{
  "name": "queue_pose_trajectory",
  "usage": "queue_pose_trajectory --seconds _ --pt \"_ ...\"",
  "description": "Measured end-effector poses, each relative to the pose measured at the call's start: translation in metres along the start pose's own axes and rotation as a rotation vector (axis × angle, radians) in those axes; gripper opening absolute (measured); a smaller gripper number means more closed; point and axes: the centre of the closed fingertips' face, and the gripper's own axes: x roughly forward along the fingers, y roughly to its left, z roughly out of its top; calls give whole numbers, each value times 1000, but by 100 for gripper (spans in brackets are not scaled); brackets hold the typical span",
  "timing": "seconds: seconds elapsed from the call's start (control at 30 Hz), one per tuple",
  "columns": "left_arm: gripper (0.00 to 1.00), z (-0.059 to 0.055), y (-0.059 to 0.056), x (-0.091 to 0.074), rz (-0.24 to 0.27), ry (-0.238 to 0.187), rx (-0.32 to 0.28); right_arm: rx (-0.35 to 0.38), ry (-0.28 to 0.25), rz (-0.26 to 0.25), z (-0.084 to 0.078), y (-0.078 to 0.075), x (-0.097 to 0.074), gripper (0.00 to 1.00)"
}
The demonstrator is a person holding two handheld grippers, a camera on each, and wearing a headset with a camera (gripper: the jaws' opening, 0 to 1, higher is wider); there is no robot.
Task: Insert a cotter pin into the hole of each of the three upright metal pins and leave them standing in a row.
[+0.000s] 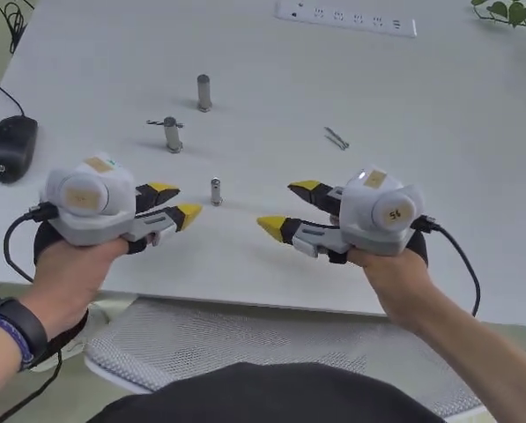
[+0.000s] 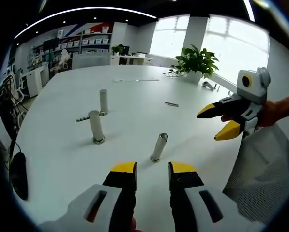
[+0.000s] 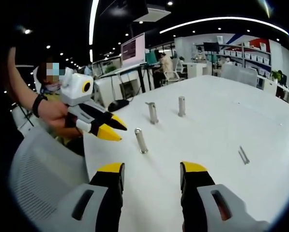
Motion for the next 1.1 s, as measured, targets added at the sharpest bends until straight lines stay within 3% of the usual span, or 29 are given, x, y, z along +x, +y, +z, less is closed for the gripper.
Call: queue_pose_trajectory --seconds 0.4,0.83,1.1 --pt "24 -2 2 15 -26 12 17 50 10 -47 -12 -8 -31 55" --pt "24 -5 -5 34 -100 28 55 111 -11 -128 -18 -18 -64 55" --pt "22 -5 -8 44 -146 38 91 121 -4 -153 -22 -19 -76 54"
